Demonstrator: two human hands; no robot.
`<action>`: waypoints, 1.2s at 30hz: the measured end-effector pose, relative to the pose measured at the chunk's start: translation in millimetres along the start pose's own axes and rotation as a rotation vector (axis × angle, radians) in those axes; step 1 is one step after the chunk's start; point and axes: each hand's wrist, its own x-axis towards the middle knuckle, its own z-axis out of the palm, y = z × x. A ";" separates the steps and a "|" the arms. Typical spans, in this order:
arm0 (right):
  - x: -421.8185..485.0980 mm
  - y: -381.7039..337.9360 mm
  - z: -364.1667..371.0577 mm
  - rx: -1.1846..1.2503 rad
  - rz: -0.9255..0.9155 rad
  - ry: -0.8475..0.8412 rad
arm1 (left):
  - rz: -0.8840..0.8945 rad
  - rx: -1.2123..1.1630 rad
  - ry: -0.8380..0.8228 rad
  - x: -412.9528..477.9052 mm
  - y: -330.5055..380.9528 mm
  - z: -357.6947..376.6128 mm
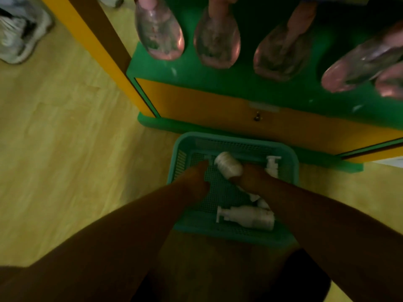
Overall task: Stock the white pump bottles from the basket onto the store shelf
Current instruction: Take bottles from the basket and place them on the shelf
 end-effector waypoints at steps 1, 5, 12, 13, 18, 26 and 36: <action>-9.2 -6.2 -9.0 -0.042 -0.015 -0.037 | 0.020 0.034 0.008 -3.1 3.7 -6.7; -63.4 -36.5 -45.9 -0.242 -0.057 -0.081 | 0.144 0.155 0.015 -23.3 23.7 -35.3; -195.6 -74.9 -103.9 -0.234 -0.125 -0.115 | 0.376 0.245 0.155 -81.3 51.9 -56.0; -215.3 -80.3 -111.9 -0.213 -0.147 -0.100 | 0.416 0.227 0.192 -91.6 56.6 -59.4; -306.7 -89.5 -148.3 0.225 -0.282 -0.082 | 0.556 0.032 0.165 -151.3 87.6 -97.9; -417.8 -97.8 -175.6 0.672 -0.608 -0.005 | 0.693 -0.450 0.150 -236.1 138.2 -159.7; -491.4 -134.7 -187.1 0.459 -1.127 0.418 | 0.882 -0.559 0.317 -324.9 228.0 -222.3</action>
